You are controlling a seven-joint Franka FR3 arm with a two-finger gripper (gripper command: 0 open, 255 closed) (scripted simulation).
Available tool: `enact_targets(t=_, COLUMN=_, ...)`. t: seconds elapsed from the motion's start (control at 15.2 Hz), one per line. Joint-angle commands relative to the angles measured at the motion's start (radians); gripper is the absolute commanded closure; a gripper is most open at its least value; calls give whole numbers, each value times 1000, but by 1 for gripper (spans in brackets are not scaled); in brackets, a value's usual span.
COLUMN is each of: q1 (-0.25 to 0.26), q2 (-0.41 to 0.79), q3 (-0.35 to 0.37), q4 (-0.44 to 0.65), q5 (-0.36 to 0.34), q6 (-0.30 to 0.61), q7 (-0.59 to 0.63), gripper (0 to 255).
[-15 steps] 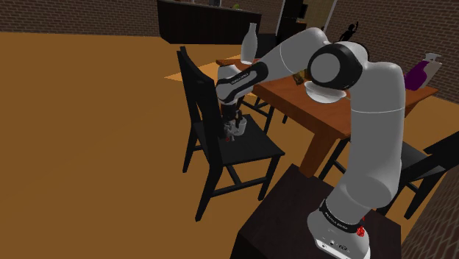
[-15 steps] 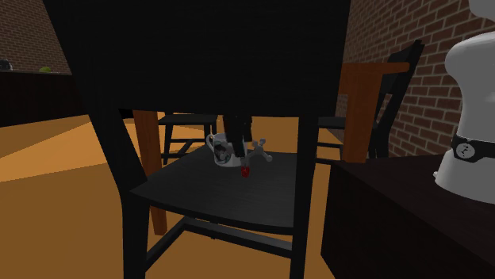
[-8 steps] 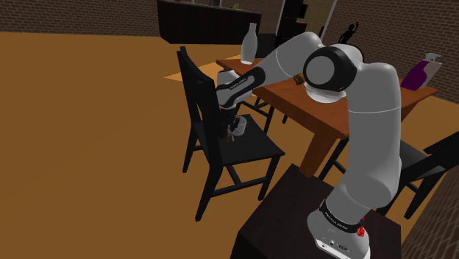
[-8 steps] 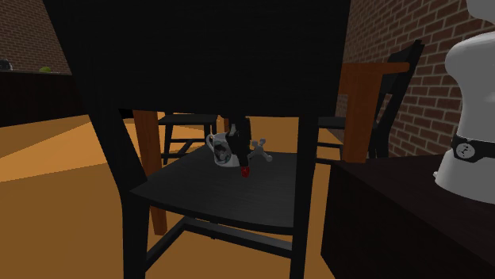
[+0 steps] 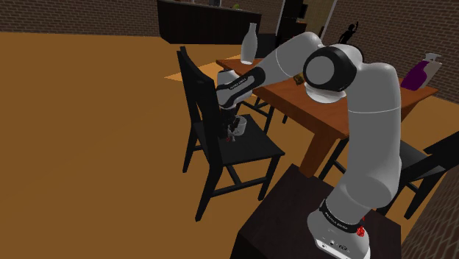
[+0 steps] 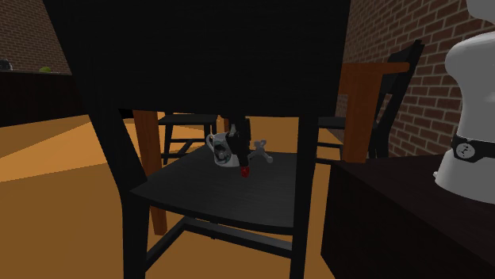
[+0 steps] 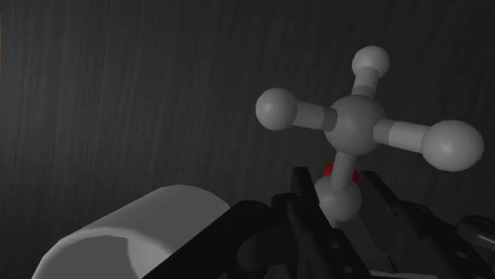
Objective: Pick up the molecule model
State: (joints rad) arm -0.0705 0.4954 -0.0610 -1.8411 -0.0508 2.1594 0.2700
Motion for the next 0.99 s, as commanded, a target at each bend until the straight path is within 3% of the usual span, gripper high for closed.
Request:
enact_targets(t=0.0, q1=0, q2=-8, q3=0, q4=1, q5=0, q6=-10, q7=0, gripper=255)
enact_targets(t=0.92, q1=3, q2=-114, q3=-2, q4=44, q5=-2, q6=-159, q7=-6, gripper=255)
